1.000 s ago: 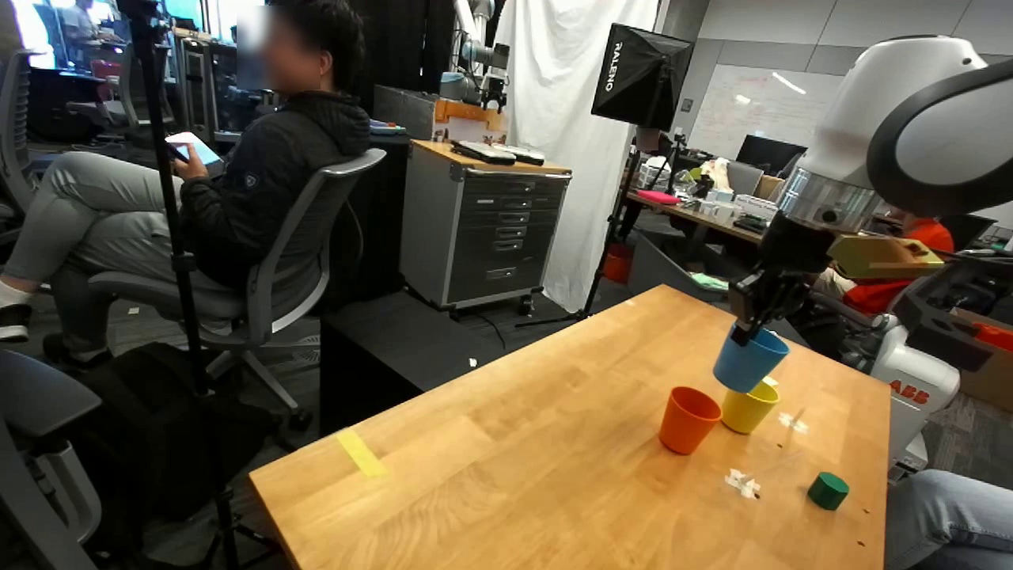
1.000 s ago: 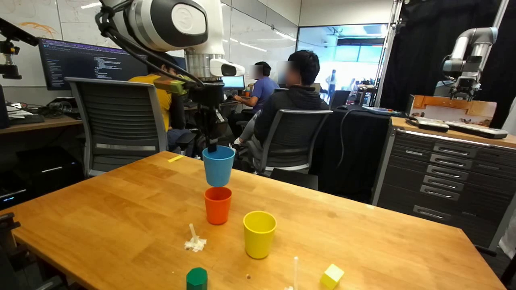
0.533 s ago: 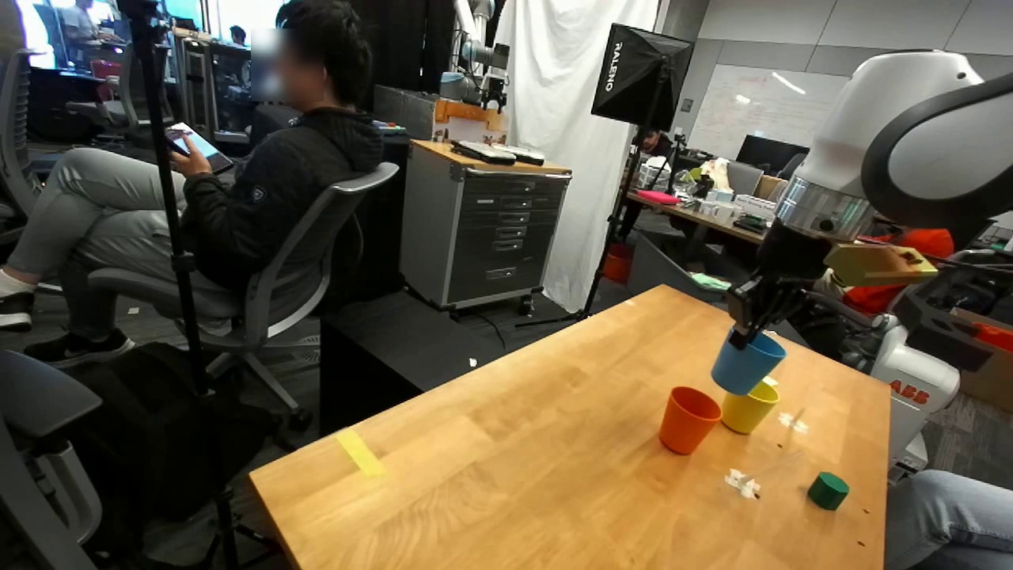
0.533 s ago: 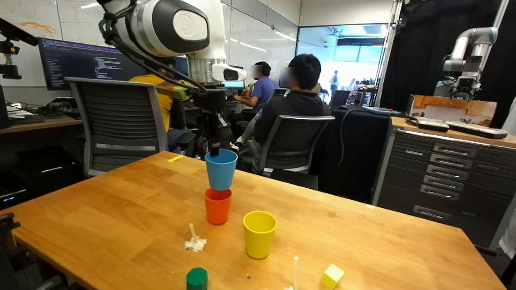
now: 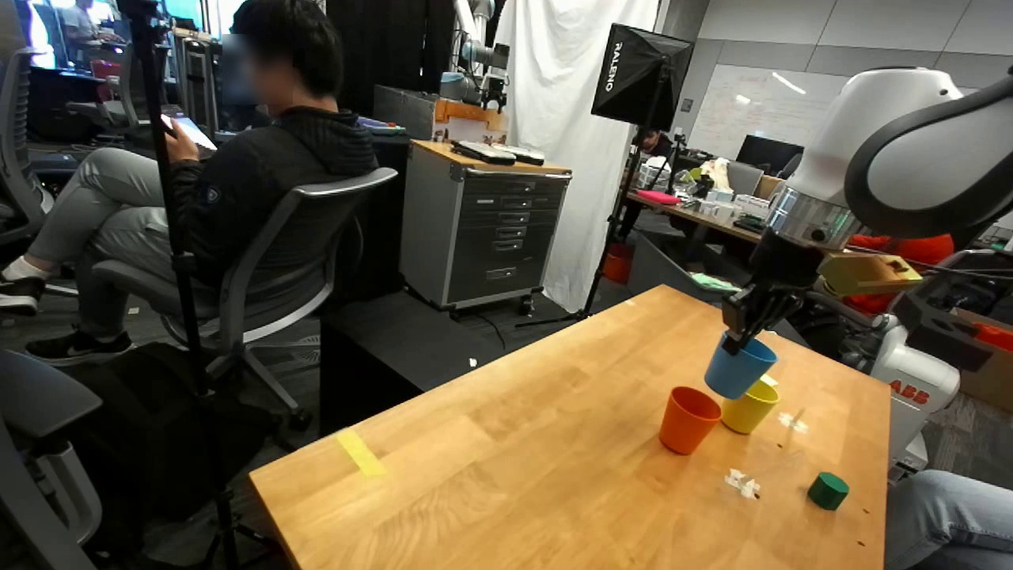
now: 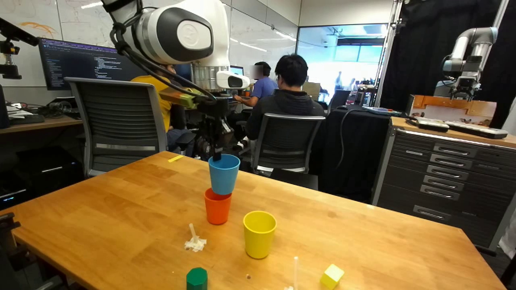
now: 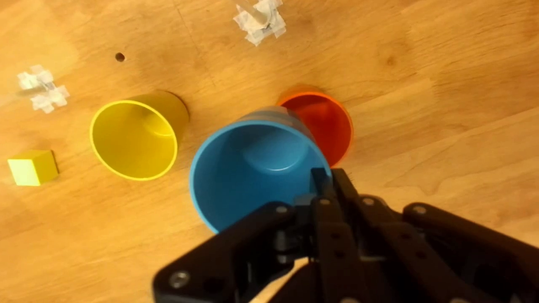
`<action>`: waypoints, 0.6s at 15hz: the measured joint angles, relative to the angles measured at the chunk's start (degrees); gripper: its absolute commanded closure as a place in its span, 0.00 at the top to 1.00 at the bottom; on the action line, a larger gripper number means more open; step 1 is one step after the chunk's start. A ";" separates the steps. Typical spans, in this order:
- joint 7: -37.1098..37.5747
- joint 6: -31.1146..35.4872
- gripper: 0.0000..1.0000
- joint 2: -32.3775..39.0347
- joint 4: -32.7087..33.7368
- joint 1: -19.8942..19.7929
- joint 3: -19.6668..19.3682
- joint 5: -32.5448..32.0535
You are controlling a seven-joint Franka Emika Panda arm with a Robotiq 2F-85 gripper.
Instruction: Pick the blue cup and place it inside the orange cup. Then, put the yellow cup inside the orange cup
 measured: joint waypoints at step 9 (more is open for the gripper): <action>-4.77 1.06 0.05 3.96 2.43 -0.39 1.72 2.48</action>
